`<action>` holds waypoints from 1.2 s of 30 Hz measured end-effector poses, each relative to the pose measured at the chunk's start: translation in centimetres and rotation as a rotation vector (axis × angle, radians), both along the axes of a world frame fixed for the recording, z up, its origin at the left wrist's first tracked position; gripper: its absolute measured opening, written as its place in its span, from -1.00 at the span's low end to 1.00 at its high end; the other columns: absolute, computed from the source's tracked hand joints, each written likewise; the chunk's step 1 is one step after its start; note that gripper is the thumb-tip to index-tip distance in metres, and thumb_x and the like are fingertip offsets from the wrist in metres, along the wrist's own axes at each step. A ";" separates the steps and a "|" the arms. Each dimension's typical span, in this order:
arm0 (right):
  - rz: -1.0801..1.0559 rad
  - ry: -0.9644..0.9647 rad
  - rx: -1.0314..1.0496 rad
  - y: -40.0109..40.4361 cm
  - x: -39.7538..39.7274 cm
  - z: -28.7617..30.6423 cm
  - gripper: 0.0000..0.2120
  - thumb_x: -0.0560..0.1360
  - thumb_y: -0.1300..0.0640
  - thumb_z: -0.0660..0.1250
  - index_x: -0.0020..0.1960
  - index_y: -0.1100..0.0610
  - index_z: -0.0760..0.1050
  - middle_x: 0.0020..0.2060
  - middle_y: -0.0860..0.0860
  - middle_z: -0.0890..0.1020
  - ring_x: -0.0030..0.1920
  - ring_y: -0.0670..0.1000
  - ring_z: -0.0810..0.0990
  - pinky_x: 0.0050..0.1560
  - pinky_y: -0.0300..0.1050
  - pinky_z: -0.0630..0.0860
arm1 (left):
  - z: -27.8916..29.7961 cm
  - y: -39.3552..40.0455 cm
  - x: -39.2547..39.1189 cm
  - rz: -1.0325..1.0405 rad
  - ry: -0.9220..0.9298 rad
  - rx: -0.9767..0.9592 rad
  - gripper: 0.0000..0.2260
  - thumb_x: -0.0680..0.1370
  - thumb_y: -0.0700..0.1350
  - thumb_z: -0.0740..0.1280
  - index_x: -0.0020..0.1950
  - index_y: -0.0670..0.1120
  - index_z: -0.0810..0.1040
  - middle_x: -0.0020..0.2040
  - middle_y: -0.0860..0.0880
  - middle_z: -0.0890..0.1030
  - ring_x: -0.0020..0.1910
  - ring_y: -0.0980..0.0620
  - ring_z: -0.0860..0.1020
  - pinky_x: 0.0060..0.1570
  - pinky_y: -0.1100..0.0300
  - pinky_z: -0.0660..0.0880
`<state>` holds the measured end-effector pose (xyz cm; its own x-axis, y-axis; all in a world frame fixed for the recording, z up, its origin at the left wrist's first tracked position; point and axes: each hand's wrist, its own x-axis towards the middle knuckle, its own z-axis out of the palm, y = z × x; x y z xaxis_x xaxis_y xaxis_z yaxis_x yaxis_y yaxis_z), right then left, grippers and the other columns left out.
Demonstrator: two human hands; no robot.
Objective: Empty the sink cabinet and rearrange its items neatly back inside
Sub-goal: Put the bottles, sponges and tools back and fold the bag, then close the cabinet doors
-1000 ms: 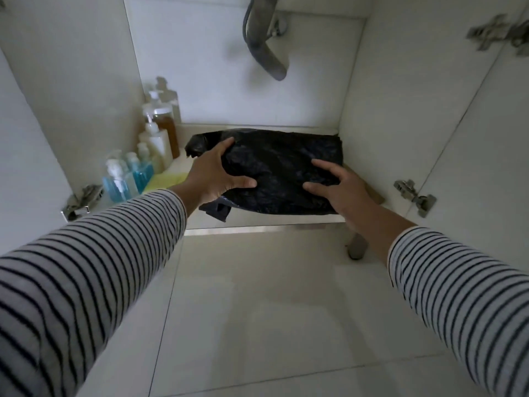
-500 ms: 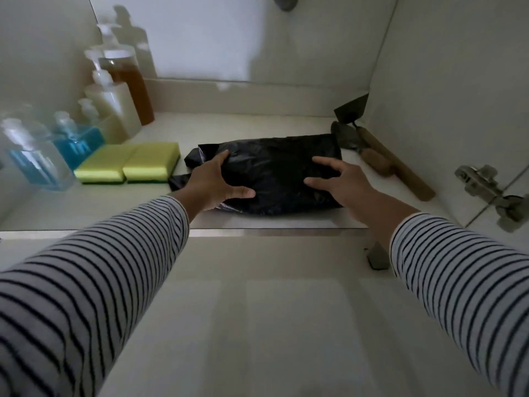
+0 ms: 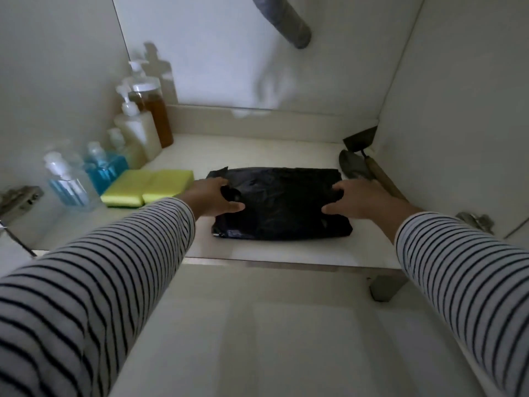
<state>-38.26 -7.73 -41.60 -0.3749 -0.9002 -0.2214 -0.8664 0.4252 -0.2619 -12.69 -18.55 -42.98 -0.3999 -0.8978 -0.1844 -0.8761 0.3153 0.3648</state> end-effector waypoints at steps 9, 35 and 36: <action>0.285 0.233 0.199 -0.8 4.5 7.9 -0.42 0.50 -0.14 0.29 0.38 0.19 0.36 0.27 0.13 0.48 0.20 0.11 0.50 0.17 -0.07 0.49 | 8.1 -0.3 4.4 0.081 -0.330 -0.018 -0.40 0.43 0.26 0.33 0.27 -0.17 0.48 0.15 -0.10 0.53 0.10 -0.08 0.50 0.03 0.15 0.46; 1.217 0.025 -0.532 -1.4 43.5 37.1 -0.76 0.49 0.03 0.32 0.08 0.13 0.57 0.05 0.10 0.60 0.13 0.11 0.54 0.11 -0.07 0.50 | 39.5 20.3 36.3 0.707 -0.315 -0.447 -0.62 0.49 0.09 0.36 0.24 -0.07 0.54 0.20 -0.01 0.60 0.21 0.02 0.53 0.26 0.18 0.39; 1.263 -0.016 -0.598 -1.0 45.2 37.8 -0.65 0.50 0.05 0.32 0.24 0.16 0.51 0.21 0.11 0.55 0.25 0.10 0.49 0.23 -0.07 0.42 | 40.0 21.5 37.2 0.726 -0.304 -0.508 -0.64 0.49 0.06 0.36 0.23 -0.05 0.55 0.17 -0.01 0.60 0.18 0.03 0.54 0.24 0.19 0.41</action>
